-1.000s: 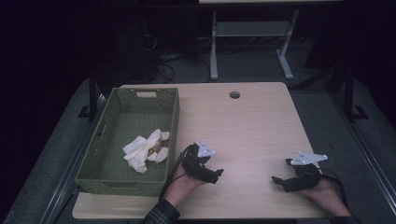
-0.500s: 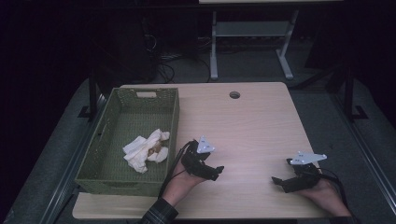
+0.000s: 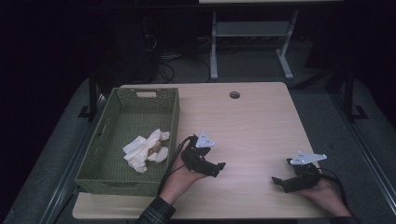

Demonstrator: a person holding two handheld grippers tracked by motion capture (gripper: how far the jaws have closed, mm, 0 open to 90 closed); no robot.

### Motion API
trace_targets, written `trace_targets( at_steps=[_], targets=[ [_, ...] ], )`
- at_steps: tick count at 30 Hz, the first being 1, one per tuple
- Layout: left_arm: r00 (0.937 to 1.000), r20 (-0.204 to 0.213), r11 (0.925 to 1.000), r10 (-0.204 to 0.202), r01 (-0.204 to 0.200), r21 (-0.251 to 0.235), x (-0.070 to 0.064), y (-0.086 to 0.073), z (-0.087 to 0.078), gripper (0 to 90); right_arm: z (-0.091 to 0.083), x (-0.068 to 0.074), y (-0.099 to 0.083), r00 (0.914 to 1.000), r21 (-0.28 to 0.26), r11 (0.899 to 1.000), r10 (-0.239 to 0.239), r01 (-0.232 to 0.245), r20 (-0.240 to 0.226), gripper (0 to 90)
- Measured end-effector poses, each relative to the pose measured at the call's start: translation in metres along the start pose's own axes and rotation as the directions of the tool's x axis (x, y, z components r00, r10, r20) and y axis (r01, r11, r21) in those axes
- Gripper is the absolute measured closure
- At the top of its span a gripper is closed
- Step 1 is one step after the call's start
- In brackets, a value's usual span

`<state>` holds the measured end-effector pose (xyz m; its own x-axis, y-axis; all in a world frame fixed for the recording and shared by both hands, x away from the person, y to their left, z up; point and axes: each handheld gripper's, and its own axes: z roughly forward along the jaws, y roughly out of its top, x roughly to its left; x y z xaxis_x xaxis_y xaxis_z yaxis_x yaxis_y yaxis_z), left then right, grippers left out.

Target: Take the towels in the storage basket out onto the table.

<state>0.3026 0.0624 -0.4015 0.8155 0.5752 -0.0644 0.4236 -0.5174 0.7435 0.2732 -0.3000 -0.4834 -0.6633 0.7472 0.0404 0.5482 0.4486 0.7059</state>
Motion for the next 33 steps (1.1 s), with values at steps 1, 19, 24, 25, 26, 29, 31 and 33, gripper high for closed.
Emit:
trace_targets(
  at_steps=[1, 19, 24, 25, 26, 29, 31, 33],
  targets=[
    [1.0, 0.005, 1.0, 0.001, -0.001, -0.005, 0.0, 0.001, -0.001, 13.0, 0.0, 0.0, 0.0, 1.0, 0.0, 1.0, 0.0, 0.0, 0.0, 2.4],
    [0.9991, 0.036, 0.9996, 0.021, -0.021, -0.017, 0.01, 0.022, -0.018, 13.0, 0.0, 0.0, 0.0, 1.0, 0.0, 1.0, 0.0, 0.0, 0.0, 2.4],
    [0.9984, 0.048, 0.9996, 0.029, -0.029, -0.003, 0.014, 0.023, -0.021, 13.0, 0.0, 0.0, 0.0, 1.0, 0.0, 1.0, 0.0, 0.0, 0.0, 2.4],
    [0.9979, 0.054, 0.9993, 0.036, -0.037, 0.007, 0.015, 0.023, -0.022, 13.0, 0.0, 0.0, 0.0, 1.0, 0.002, 1.0, -0.001, 0.001, 0.002, 2.4],
    [0.9979, 0.056, 0.9994, 0.033, -0.033, 0.002, 0.017, 0.023, -0.023, 13.0, 0.0, 0.0, 0.0, 1.0, 0.0, 1.0, -0.001, 0.001, 0.0, 2.4],
    [0.9973, 0.058, 0.999, 0.046, -0.046, -0.002, 0.02, 0.024, -0.028, 13.0, 0.0, 0.0, 0.0, 1.0, -0.001, 1.0, 0.0, 0.0, 0.001, 2.4],
    [0.9969, 0.065, 0.9991, 0.043, -0.043, -0.007, 0.02, 0.024, -0.03, 13.0, 0.0, 0.0, 0.0, 1.0, -0.001, 1.0, 0.0, 0.0, 0.001, 2.4],
    [0.9958, 0.084, 0.9992, 0.037, -0.035, -0.019, 0.022, 0.024, -0.033, 13.0, 0.0, 0.0, 0.0, 1.0, -0.001, 1.0, 0.0, 0.0, 0.001, 2.4]
  ],
)
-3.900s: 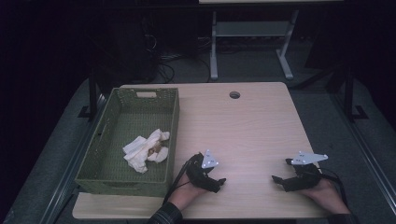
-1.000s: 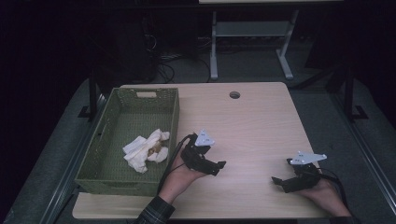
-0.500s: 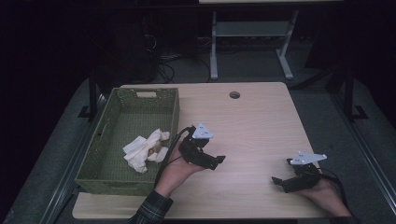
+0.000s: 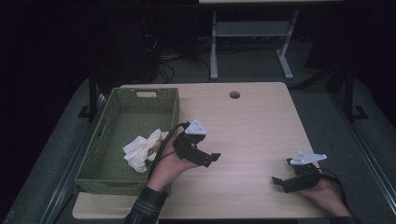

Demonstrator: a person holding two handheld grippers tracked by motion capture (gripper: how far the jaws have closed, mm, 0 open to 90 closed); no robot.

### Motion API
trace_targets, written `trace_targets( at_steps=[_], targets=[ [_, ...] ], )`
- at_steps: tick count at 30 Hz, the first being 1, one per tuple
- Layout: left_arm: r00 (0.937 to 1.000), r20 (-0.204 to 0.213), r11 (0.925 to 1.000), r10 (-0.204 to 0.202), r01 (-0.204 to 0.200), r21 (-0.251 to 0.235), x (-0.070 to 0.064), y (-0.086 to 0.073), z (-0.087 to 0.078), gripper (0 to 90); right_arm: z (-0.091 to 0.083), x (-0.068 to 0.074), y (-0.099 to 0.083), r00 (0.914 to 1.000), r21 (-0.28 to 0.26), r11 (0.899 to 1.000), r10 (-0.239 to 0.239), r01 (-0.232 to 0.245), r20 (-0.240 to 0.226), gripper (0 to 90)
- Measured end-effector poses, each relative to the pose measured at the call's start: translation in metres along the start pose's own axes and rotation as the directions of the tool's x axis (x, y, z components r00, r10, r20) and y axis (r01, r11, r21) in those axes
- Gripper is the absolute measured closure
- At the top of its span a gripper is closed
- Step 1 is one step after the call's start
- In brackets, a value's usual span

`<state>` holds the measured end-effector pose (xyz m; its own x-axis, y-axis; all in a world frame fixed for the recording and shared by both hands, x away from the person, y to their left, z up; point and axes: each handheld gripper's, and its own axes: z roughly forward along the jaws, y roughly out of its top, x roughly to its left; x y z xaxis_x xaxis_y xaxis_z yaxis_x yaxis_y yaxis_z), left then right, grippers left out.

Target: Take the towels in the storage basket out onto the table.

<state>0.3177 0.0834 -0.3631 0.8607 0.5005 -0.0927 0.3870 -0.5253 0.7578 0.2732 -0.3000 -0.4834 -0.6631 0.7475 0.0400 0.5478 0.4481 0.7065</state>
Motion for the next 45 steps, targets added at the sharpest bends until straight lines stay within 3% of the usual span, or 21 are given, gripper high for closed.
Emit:
trace_targets(
  at_steps=[3, 10, 26, 45],
  targets=[
    [0.9999, 0.011, 0.9999, -0.011, 0.011, -0.005, 0.003, 0.001, -0.006, 13.1, 0.0, 0.0, 0.0, 1.0, 0.0, 1.0, 0.0, 0.0, -0.001, 2.4],
    [0.9992, -0.037, 0.9998, -0.014, 0.013, -0.012, 0.016, 0.0, -0.024, 13.5, 0.0, 0.0, 0.0, 1.0, 0.004, 1.0, -0.001, 0.001, 0.002, 2.4],
    [0.9965, -0.077, 0.9992, -0.032, 0.03, -0.025, 0.031, -0.009, -0.046, 13.9, -0.001, 0.0, 0.0, 1.0, 0.006, 1.0, -0.003, 0.003, 0.002, 2.4],
    [0.9817, -0.167, 0.995, -0.091, 0.082, -0.057, 0.054, -0.021, -0.081, 13.9, -0.001, 0.0, 0.0, 1.0, 0.006, 1.0, -0.003, 0.003, 0.002, 2.4]
  ],
)
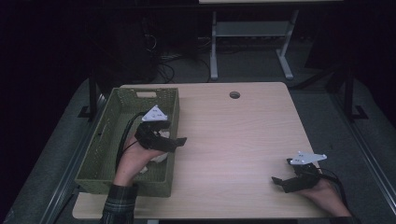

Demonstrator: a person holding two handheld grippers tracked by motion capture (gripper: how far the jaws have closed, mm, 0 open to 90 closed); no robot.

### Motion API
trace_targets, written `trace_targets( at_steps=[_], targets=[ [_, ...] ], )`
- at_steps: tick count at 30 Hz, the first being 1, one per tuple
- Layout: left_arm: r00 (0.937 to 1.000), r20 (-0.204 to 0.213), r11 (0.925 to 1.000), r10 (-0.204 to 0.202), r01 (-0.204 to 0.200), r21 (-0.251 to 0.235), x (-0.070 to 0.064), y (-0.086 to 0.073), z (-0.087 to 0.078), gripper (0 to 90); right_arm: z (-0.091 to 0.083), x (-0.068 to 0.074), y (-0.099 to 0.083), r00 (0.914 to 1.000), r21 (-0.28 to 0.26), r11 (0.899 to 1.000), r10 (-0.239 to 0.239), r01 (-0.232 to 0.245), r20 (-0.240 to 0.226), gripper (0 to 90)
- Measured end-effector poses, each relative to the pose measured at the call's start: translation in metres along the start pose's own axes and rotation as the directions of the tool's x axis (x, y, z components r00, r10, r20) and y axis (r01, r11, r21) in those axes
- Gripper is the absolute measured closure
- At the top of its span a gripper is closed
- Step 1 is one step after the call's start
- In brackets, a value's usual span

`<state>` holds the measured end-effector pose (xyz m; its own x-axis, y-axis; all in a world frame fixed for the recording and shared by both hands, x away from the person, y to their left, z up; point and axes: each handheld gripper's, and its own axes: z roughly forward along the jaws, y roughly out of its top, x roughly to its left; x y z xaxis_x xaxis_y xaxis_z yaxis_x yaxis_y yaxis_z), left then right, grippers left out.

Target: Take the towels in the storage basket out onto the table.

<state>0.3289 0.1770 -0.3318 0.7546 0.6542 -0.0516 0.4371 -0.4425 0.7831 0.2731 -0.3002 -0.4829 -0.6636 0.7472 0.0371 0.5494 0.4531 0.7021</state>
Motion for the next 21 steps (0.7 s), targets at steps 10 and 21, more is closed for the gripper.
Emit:
trace_targets(
  at_steps=[10, 21],
  targets=[
    [0.9981, -0.053, 0.9995, -0.03, 0.029, -0.01, 0.02, -0.01, -0.016, 13.9, 0.0, 0.0, 0.0, 1.0, 0.001, 1.0, 0.0, 0.0, 0.0, 2.4],
    [0.9922, -0.112, 0.9981, -0.055, 0.058, 0.022, 0.04, -0.024, -0.023, 13.9, 0.0, 0.0, 0.0, 1.0, 0.0, 1.0, -0.001, 0.001, 0.0, 2.4]
  ],
)
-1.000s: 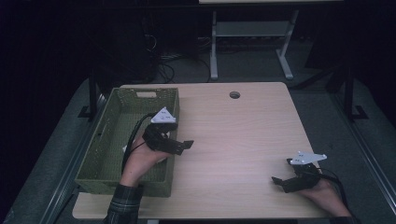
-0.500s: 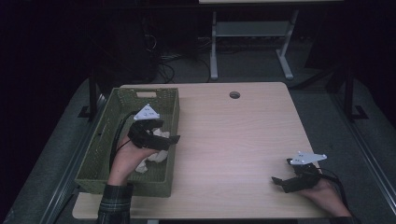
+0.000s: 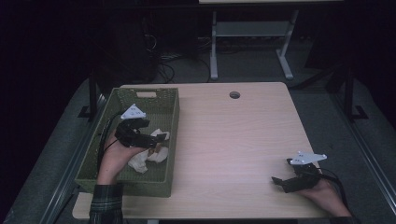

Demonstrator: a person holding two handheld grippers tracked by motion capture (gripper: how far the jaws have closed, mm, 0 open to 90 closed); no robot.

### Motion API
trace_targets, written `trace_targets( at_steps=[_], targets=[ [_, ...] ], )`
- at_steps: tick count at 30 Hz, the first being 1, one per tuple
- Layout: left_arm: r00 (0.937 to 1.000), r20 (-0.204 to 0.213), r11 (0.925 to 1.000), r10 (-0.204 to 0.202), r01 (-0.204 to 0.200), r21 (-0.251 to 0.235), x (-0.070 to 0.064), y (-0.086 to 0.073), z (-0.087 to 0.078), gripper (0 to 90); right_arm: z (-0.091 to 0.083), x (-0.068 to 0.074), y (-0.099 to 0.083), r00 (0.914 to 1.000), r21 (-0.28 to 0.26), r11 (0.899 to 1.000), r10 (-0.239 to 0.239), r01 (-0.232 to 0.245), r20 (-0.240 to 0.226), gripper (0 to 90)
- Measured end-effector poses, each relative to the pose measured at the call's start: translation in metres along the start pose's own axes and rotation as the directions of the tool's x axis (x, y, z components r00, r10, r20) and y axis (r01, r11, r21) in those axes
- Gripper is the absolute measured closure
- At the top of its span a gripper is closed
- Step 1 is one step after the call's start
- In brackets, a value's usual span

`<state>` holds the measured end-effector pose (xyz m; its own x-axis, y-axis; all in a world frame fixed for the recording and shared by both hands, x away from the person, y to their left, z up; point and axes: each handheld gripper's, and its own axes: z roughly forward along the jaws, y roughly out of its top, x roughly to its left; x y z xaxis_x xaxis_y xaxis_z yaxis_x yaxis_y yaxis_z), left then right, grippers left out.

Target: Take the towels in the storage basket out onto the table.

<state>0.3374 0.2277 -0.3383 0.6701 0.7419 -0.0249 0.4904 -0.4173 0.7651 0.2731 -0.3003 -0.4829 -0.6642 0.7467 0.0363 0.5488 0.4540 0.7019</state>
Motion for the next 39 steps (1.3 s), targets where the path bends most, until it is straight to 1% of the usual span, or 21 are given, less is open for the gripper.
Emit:
trace_targets(
  at_steps=[4, 5, 10, 14, 18, 19, 21, 22, 25, 28, 30, 33, 34, 36, 39],
  targets=[
    [0.9996, -0.022, 0.9995, -0.018, 0.018, 0.027, 0.007, -0.006, 0.005, 13.9, 0.0, 0.0, 0.0, 1.0, 0.001, 1.0, 0.001, -0.001, 0.0, 2.4],
    [0.9994, -0.023, 0.9993, -0.025, 0.026, 0.026, 0.008, -0.007, 0.006, 13.9, 0.0, 0.0, 0.0, 1.0, 0.001, 1.0, 0.001, -0.001, 0.0, 2.4],
    [0.9982, -0.05, 0.9984, -0.034, 0.036, 0.043, 0.016, -0.013, 0.011, 13.9, 0.0, 0.0, 0.0, 1.0, 0.0, 1.0, 0.001, -0.001, 0.0, 2.4],
    [0.997, -0.063, 0.9975, -0.045, 0.049, 0.051, 0.022, -0.018, 0.015, 13.9, 0.0, 0.0, 0.0, 1.0, 0.0, 1.0, 0.0, 0.0, 0.0, 2.4],
    [0.9951, -0.079, 0.9955, -0.06, 0.065, 0.069, 0.029, -0.024, 0.021, 13.8, 0.0, 0.0, 0.0, 1.0, 0.001, 1.0, 0.002, -0.002, -0.001, 2.4],
    [0.9948, -0.081, 0.9947, -0.061, 0.067, 0.078, 0.031, -0.026, 0.022, 13.8, 0.0, 0.0, 0.0, 1.0, 0.001, 1.0, 0.002, -0.002, -0.001, 2.4],
    [0.9931, -0.1, 0.9915, -0.061, 0.072, 0.108, 0.034, -0.029, 0.027, 13.8, 0.0, 0.0, 0.0, 1.0, 0.001, 1.0, 0.001, -0.001, 0.0, 2.4],
    [0.993, -0.104, 0.9904, -0.055, 0.068, 0.12, 0.035, -0.03, 0.028, 13.7, 0.0, 0.0, 0.0, 1.0, 0.001, 1.0, 0.002, -0.002, -0.001, 2.4],
    [0.992, -0.111, 0.9858, -0.06, 0.076, 0.149, 0.036, -0.033, 0.035, 13.7, 0.0, 0.0, 0.0, 1.0, 0.0, 1.0, 0.001, -0.001, 0.0, 2.4],
    [0.9916, -0.115, 0.9782, -0.059, 0.081, 0.192, 0.037, -0.036, 0.041, 13.7, 0.0, 0.0, 0.0, 1.0, 0.001, 1.0, 0.002, -0.002, 0.0, 2.4],
    [0.991, -0.114, 0.9724, -0.071, 0.094, 0.214, 0.037, -0.039, 0.046, 13.7, 0.0, 0.0, 0.0, 1.0, 0.001, 1.0, 0.001, -0.001, 0.0, 2.4],
    [0.9896, -0.119, 0.9587, -0.081, 0.11, 0.262, 0.038, -0.043, 0.055, 13.7, 0.0, 0.0, 0.0, 1.0, 0.001, 1.0, 0.002, -0.002, -0.001, 2.4],
    [0.989, -0.119, 0.9555, -0.087, 0.117, 0.271, 0.038, -0.044, 0.056, 13.7, 0.0, 0.0, 0.0, 1.0, 0.0, 1.0, 0.001, -0.001, 0.0, 2.4],
    [0.9893, -0.109, 0.9469, -0.097, 0.125, 0.296, 0.039, -0.047, 0.06, 13.7, 0.0, 0.0, 0.0, 1.0, 0.001, 1.0, 0.002, -0.002, -0.001, 2.4],
    [0.988, -0.124, 0.9321, -0.091, 0.129, 0.339, 0.038, -0.049, 0.065, 13.2, 0.0, 0.0, 0.0, 1.0, 0.001, 1.0, 0.002, -0.002, -0.001, 2.4]
  ],
)
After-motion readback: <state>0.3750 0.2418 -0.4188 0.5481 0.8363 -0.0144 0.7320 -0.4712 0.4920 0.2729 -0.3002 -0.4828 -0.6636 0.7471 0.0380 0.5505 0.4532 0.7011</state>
